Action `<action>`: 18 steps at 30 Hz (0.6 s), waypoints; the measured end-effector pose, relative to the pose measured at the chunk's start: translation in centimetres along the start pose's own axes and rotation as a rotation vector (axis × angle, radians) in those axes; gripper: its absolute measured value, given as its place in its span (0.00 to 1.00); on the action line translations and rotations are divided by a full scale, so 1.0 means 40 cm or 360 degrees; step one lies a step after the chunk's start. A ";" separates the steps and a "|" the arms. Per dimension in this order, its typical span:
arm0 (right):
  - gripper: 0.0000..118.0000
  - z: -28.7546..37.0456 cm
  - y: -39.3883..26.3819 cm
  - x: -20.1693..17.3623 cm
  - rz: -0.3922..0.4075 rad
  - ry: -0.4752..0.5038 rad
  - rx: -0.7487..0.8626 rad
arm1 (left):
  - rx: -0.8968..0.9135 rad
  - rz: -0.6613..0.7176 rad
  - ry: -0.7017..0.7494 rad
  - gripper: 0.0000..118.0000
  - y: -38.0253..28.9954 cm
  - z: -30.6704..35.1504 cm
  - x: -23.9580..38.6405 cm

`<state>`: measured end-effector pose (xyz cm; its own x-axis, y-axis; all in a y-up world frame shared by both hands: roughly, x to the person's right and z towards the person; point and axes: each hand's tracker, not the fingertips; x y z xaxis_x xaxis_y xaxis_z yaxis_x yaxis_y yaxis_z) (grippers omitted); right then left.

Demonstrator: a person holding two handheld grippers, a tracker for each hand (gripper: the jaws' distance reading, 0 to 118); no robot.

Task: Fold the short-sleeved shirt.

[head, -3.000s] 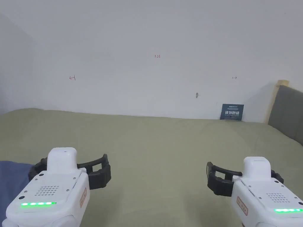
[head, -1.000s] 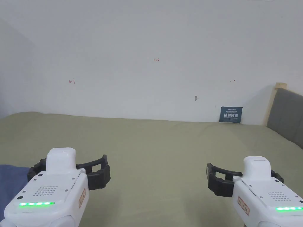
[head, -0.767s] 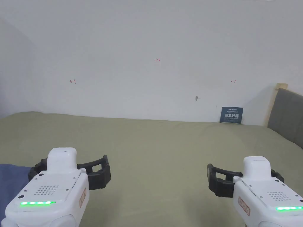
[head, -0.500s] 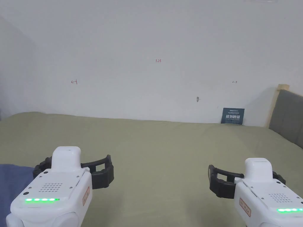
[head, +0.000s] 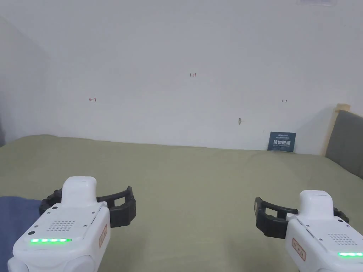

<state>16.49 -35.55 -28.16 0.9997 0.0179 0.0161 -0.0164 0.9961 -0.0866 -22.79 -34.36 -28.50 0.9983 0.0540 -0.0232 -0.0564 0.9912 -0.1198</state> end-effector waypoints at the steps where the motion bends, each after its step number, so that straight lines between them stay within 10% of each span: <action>1: 1.00 0.000 0.001 0.000 -0.0005 -0.0006 -0.0006 | 0.0003 -0.0002 0.0000 1.00 0.001 0.001 0.000; 18: 1.00 -0.002 0.026 0.005 0.0035 -0.0039 -0.0050 | 0.0018 -0.0005 -0.0015 1.00 0.028 0.015 0.017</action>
<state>16.68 -34.50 -28.33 0.9984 0.0423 0.0384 -0.0375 0.9923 -0.1184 -22.18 -33.13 -28.05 0.9985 0.0522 -0.0136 -0.0534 0.9927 -0.1086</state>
